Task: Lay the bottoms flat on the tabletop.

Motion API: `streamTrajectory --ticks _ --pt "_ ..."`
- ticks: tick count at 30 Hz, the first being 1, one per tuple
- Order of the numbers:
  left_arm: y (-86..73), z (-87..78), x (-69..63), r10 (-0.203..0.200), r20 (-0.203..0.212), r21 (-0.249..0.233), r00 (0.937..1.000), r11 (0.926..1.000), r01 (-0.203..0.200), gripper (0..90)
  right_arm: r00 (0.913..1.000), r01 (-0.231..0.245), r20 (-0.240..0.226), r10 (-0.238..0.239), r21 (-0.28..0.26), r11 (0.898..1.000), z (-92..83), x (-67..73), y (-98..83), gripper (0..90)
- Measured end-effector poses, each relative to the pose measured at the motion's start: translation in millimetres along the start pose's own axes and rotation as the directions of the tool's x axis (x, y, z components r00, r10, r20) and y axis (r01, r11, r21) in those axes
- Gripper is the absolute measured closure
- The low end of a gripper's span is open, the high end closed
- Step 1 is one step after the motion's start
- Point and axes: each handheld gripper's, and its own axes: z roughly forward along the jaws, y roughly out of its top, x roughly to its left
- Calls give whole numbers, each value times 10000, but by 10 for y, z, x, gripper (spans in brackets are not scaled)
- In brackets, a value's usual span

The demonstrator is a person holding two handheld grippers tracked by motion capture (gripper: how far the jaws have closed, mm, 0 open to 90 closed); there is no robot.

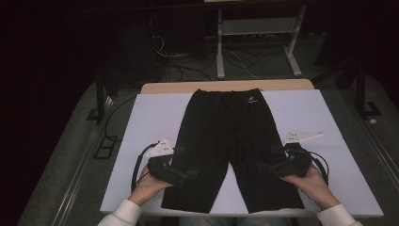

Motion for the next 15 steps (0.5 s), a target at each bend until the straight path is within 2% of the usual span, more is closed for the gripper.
streamTrajectory --ticks 9,15 --pt "-80 -88 55 -389 -346 -414 9986 9984 375 0 9995 -34 314 42 -243 9997 -90 -48 -119 0" --pt "-185 -118 113 -539 -583 -363 9968 9980 518 0 9983 88 573 -66 -391 9992 -152 -75 -200 0"
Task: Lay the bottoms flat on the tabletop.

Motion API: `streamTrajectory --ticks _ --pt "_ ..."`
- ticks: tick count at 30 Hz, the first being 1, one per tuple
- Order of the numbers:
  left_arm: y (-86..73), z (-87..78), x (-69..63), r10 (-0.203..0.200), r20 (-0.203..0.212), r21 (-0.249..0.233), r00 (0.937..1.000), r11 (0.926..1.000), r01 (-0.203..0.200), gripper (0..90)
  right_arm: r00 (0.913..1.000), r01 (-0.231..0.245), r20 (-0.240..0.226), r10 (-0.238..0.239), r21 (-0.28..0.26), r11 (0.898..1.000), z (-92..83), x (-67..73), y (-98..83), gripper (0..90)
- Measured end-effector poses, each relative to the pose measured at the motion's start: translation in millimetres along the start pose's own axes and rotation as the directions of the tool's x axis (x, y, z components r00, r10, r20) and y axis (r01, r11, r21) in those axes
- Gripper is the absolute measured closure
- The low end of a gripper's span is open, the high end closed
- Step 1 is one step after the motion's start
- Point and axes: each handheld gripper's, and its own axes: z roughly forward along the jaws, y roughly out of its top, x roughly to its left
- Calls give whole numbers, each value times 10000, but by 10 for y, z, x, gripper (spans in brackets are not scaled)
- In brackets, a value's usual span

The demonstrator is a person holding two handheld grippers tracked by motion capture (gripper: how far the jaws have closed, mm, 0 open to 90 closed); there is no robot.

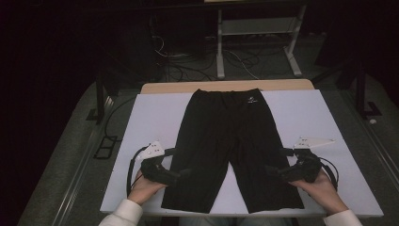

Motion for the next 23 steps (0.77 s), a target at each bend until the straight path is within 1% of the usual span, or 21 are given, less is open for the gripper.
streamTrajectory --ticks 5,8,10,13,16,18,23 --pt "-35 -14 64 -141 -262 -41 9996 9999 140 0 9997 -3 251 10 -288 9996 -53 -51 -73 0" --pt "-54 -25 98 -142 -437 -11 9989 9999 142 0 9992 128 379 -111 -431 9990 -66 -99 -106 0" --pt "-64 -33 114 -135 -550 30 9984 9999 137 0 9988 89 495 -67 -447 9990 -69 -141 -119 0" --pt "-78 -38 132 -97 -686 131 9976 9999 106 0 9974 201 699 -172 -414 9989 -79 -201 -139 0" --pt "-93 -36 132 -31 -748 265 9972 9996 51 0 9962 307 830 -279 -321 9990 -89 -244 -157 0" --pt "-98 -35 122 38 -708 335 9975 9994 -14 0 9965 243 808 -222 -255 9994 -92 -256 -169 0" --pt "-99 -30 122 52 -672 374 9977 9993 -26 0 9955 546 793 -523 -270 9981 -81 -229 -169 0"
